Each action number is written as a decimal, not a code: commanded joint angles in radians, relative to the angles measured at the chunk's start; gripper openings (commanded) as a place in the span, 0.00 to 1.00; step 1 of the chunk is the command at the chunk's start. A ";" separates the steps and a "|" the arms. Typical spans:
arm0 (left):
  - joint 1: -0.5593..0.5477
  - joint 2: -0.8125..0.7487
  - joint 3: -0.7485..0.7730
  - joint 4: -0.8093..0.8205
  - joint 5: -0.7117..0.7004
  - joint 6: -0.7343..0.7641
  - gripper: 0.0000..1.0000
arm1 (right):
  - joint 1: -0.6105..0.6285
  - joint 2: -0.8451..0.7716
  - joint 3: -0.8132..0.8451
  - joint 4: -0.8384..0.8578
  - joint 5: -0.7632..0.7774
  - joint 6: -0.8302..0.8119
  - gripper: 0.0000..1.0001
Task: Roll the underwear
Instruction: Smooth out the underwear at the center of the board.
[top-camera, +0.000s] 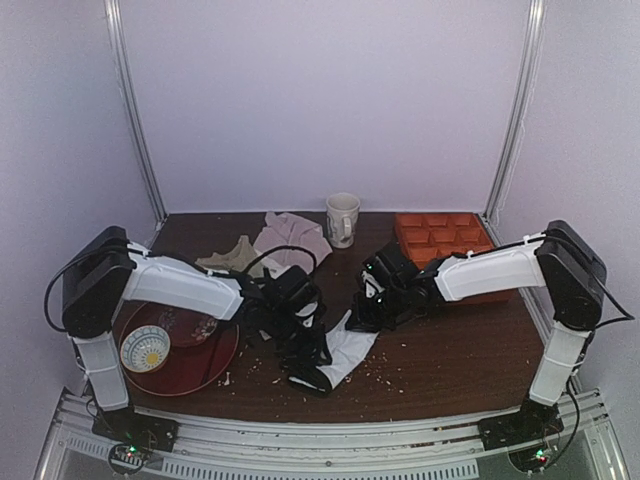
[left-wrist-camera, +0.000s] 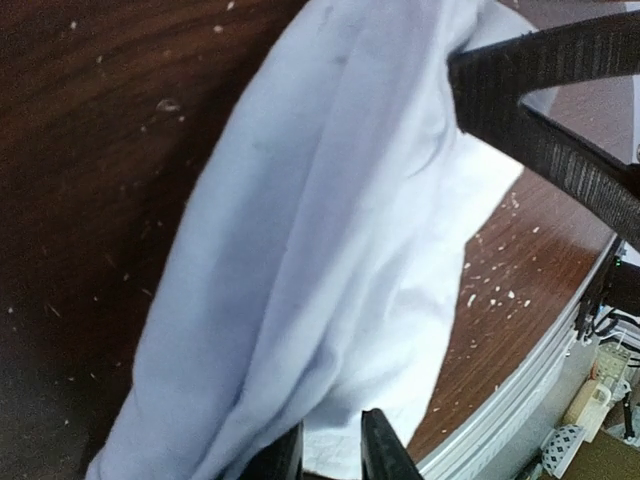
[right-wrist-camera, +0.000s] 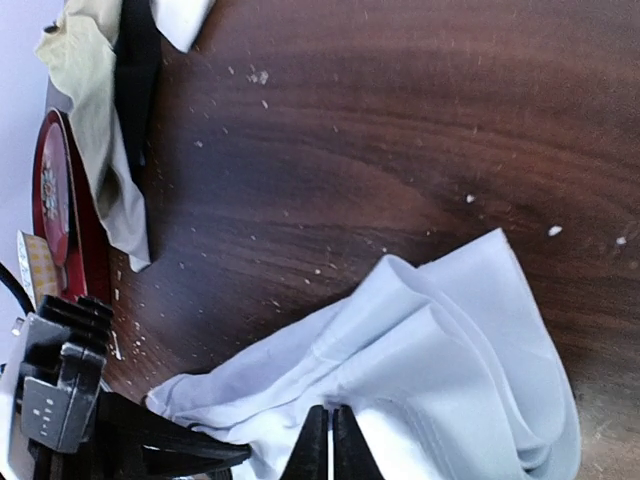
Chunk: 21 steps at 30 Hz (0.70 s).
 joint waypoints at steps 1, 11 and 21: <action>-0.004 0.032 -0.032 0.060 0.021 -0.012 0.30 | -0.005 0.047 -0.048 0.044 -0.049 -0.010 0.00; -0.004 0.052 -0.091 0.056 -0.012 -0.008 0.29 | -0.055 0.046 -0.139 0.031 0.009 -0.039 0.00; -0.004 0.039 -0.014 -0.042 -0.056 0.065 0.32 | -0.057 -0.071 -0.081 -0.081 0.040 -0.119 0.13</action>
